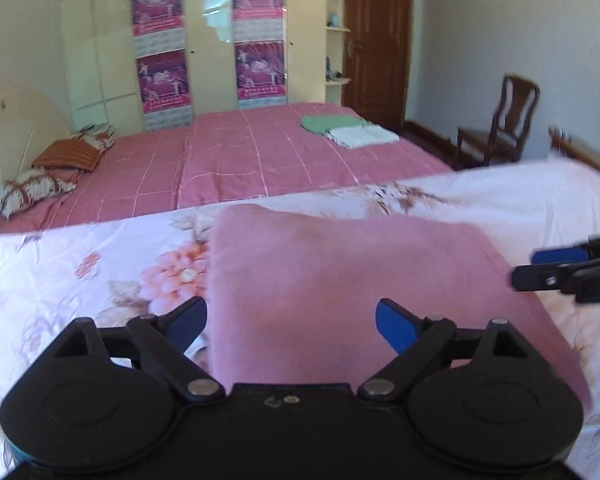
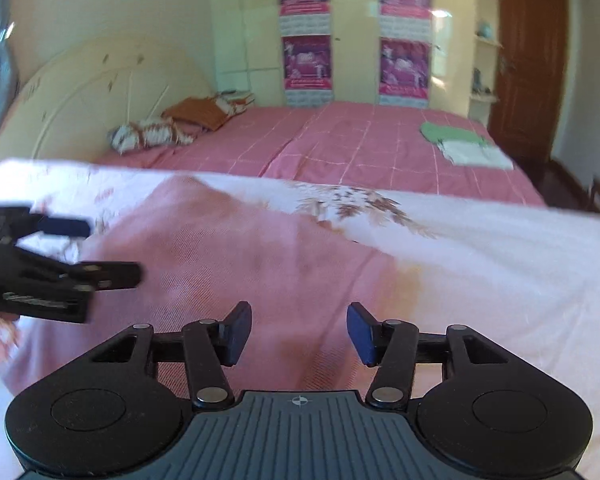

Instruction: Fold small clothes

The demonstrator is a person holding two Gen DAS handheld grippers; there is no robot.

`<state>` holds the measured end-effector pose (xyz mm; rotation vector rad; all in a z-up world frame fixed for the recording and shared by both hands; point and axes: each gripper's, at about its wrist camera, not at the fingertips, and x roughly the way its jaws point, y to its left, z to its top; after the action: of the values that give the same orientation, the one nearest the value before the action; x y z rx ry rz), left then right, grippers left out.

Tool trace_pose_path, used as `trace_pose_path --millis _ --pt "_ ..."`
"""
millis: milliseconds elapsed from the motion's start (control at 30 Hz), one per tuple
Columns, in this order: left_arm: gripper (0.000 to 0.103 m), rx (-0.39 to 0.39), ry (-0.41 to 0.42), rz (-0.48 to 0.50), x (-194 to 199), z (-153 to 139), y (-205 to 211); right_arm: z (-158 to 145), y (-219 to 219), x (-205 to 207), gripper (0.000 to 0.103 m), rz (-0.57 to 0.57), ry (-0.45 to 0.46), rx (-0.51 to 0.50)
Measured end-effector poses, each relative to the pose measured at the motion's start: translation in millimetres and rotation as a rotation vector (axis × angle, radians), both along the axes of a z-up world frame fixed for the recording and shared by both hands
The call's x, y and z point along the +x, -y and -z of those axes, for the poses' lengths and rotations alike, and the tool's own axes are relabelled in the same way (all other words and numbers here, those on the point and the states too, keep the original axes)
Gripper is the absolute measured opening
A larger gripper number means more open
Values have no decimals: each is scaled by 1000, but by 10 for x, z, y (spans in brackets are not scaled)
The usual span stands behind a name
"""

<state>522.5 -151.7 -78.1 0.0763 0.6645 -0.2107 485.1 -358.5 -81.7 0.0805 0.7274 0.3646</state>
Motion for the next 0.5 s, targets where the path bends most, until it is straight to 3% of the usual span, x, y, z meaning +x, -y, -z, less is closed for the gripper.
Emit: trace_pose_path --millis 67,167,233,333,500 --pt "91 -64 -31 -14 -18 9 -250 -6 346 22 53 60 -76 135" --pt "89 -190 -123 -23 17 85 -607 133 877 115 53 138 -262 394" --pt "88 -260 -172 -9 39 136 -735 235 1070 127 53 138 -323 504" --pt "86 -312 -211 8 79 232 -777 327 1108 148 53 101 -388 568" --pt "85 -337 -266 -28 178 413 -748 444 898 187 53 27 -420 551"
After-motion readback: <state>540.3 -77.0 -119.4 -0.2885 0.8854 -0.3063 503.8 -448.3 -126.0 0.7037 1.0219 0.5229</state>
